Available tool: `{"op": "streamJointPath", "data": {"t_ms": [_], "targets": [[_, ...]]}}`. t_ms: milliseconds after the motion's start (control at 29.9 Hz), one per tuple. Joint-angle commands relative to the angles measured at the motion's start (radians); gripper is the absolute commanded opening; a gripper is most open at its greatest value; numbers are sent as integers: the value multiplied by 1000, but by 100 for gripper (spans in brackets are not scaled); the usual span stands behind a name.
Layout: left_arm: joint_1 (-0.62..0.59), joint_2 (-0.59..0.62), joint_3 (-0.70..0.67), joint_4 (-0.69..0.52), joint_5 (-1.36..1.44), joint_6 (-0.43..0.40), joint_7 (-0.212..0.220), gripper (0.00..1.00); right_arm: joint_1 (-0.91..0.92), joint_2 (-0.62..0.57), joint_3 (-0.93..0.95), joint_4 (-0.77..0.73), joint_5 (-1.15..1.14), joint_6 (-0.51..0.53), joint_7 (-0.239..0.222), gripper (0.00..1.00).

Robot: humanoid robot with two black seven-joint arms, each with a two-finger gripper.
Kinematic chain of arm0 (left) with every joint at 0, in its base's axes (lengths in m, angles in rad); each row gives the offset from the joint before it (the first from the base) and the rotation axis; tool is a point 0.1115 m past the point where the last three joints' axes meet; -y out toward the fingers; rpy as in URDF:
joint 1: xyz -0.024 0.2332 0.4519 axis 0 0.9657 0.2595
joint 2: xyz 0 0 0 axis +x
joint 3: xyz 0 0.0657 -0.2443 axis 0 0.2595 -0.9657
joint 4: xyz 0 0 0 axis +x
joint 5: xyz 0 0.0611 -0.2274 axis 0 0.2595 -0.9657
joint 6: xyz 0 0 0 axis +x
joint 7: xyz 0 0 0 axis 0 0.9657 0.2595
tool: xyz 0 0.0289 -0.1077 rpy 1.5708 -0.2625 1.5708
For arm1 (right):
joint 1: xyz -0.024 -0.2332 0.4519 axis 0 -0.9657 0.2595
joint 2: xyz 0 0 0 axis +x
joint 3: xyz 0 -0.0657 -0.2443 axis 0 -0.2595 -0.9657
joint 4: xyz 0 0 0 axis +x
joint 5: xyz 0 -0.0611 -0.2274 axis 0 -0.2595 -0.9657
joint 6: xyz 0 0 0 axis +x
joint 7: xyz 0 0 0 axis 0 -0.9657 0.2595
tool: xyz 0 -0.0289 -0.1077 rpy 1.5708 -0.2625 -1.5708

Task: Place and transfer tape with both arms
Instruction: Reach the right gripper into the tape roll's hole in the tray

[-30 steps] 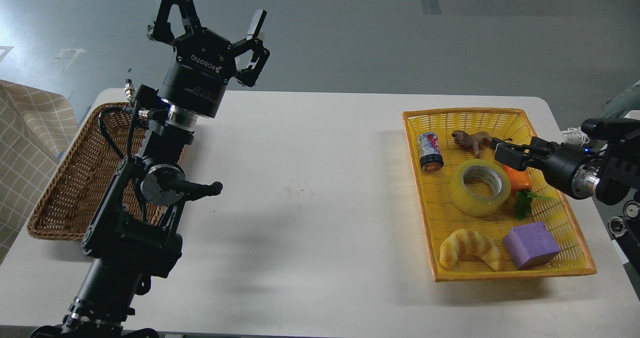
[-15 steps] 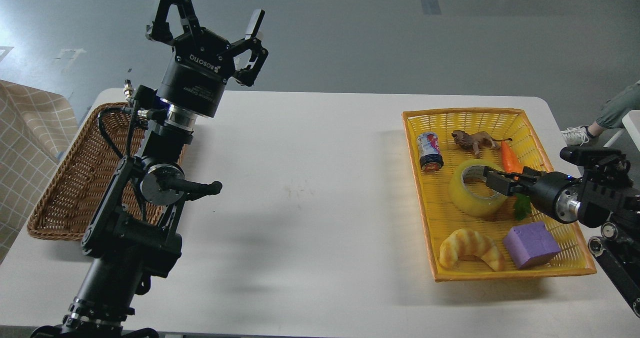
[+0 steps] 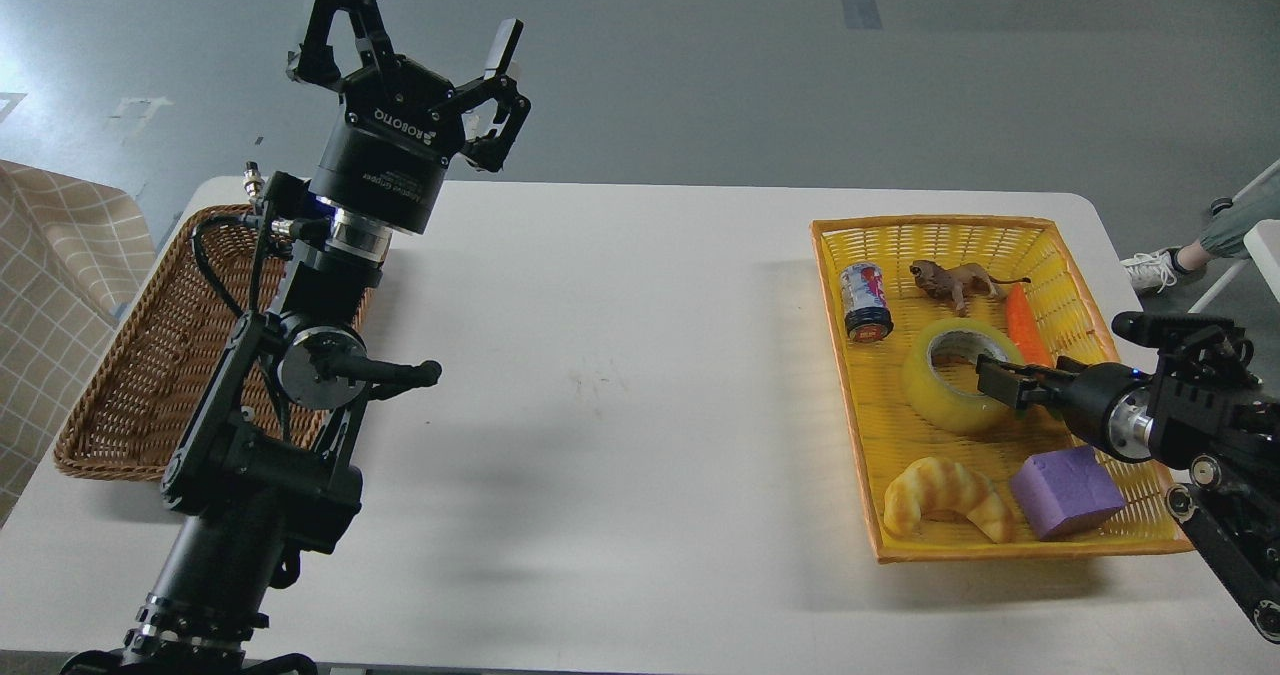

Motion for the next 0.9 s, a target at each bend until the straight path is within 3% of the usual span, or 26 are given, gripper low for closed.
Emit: {"op": "streamJointPath", "data": {"t_ms": [0,869], "targets": [[-1,0,0,0,0,0,0,98,1,0,2,2,0,-1,4,96],[3,0,0,2,0,5,0,98,1,-5,-1,5,0,5,9,95]]}}
